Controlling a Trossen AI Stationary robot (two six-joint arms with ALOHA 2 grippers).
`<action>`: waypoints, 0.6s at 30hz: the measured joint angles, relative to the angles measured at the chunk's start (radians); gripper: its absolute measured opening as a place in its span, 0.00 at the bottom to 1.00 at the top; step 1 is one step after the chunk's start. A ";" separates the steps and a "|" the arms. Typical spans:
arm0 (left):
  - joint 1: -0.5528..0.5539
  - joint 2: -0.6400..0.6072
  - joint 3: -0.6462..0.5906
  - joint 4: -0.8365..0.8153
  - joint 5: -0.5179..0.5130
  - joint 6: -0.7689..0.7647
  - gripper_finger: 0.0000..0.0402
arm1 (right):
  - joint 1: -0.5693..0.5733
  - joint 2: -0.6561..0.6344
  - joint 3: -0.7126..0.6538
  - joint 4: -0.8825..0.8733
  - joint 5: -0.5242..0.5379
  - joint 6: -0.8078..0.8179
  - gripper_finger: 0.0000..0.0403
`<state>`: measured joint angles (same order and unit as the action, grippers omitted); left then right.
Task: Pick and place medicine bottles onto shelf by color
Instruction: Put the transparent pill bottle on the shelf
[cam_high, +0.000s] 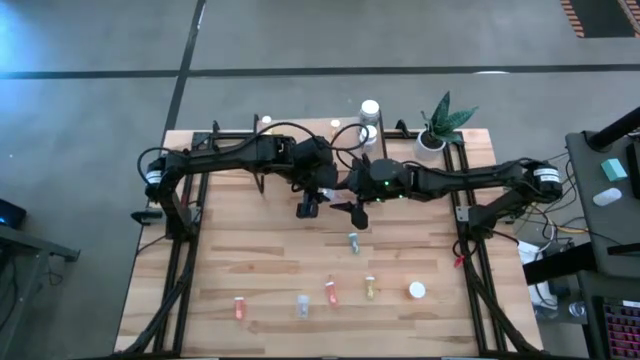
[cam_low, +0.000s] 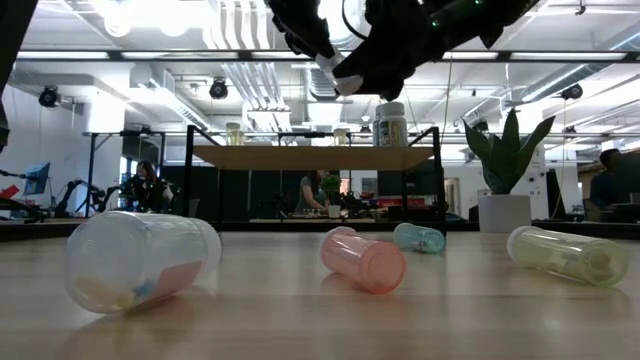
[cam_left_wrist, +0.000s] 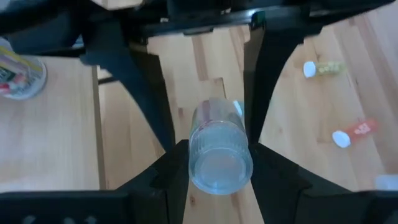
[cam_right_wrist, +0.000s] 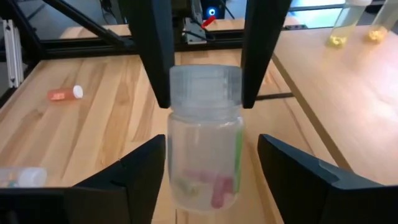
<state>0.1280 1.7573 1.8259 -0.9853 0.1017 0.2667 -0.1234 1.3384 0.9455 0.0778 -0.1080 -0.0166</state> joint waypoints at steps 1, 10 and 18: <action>0.000 0.000 0.000 -0.005 0.000 0.000 0.32 | 0.000 -0.001 0.001 -0.001 0.000 -0.003 0.58; 0.000 -0.001 0.000 -0.002 -0.001 -0.002 0.32 | 0.001 -0.040 -0.001 -0.026 -0.005 -0.010 0.43; -0.001 -0.001 0.000 -0.003 -0.002 -0.001 0.32 | 0.001 -0.035 -0.001 -0.031 -0.007 -0.010 0.36</action>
<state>0.1268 1.7561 1.8256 -0.9882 0.0998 0.2652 -0.1226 1.3036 0.9443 0.0467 -0.1146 -0.0269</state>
